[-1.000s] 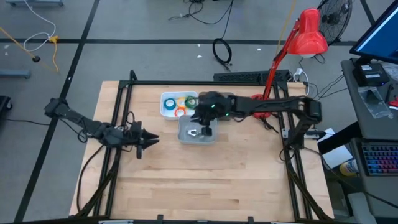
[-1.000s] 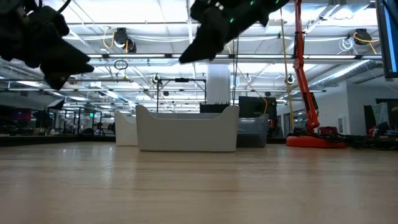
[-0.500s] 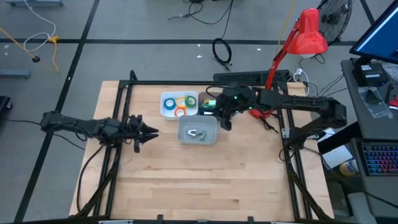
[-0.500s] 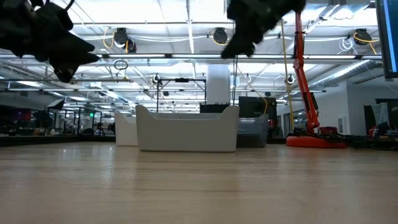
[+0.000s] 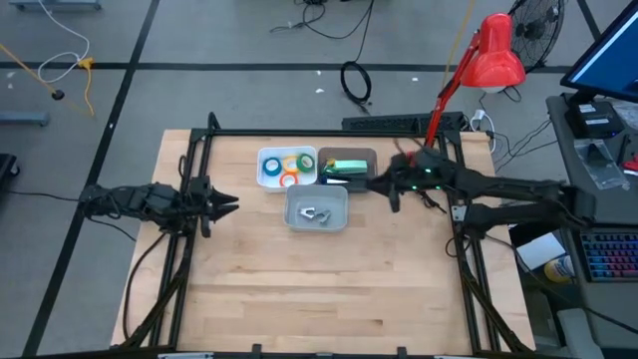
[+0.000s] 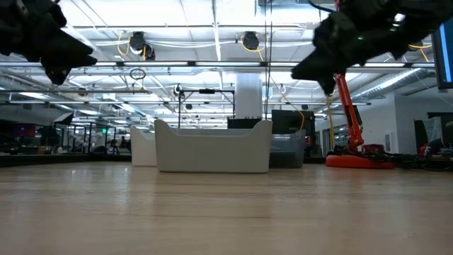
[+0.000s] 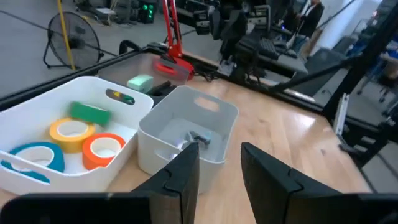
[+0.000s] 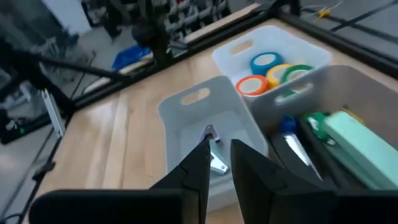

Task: Pick and place Stapler, Stapler remover, tape
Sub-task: Return to Home Position

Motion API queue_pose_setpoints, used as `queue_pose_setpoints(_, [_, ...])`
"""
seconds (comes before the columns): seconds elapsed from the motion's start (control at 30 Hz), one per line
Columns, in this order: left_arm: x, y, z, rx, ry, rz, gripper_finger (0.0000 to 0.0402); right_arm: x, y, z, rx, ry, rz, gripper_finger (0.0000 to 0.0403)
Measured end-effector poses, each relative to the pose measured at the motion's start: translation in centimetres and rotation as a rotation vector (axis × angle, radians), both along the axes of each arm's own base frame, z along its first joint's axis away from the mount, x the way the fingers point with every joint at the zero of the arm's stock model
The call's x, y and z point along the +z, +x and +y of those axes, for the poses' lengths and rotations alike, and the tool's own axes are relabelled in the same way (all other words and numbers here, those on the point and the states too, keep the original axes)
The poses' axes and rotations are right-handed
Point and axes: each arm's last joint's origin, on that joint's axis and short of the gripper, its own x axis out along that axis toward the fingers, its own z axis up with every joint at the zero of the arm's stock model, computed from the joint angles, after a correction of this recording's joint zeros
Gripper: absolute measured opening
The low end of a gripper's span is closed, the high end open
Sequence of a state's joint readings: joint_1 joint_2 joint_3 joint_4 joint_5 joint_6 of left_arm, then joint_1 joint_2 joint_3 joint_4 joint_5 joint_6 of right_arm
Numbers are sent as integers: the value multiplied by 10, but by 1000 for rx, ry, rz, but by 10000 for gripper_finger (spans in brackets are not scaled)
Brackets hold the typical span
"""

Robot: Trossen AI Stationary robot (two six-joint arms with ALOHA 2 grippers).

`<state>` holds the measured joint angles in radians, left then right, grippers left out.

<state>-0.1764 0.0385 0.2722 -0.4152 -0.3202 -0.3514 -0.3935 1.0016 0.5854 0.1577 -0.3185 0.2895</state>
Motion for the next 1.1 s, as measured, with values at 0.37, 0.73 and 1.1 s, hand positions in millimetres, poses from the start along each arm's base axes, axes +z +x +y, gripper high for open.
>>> queue_pose_setpoints(0.37, [7,-5,-2,-23,-7,-59,120,2,-68,13,-113,-9,-216,57])
queue_pose_setpoints(0.73, [12,8,-10,-13,64,-110,120,-47,-89,27,-112,76,-230,55])
queue_pose_setpoints(1.1, [8,19,-20,15,85,-48,120,-64,-96,27,-175,57,-173,55])
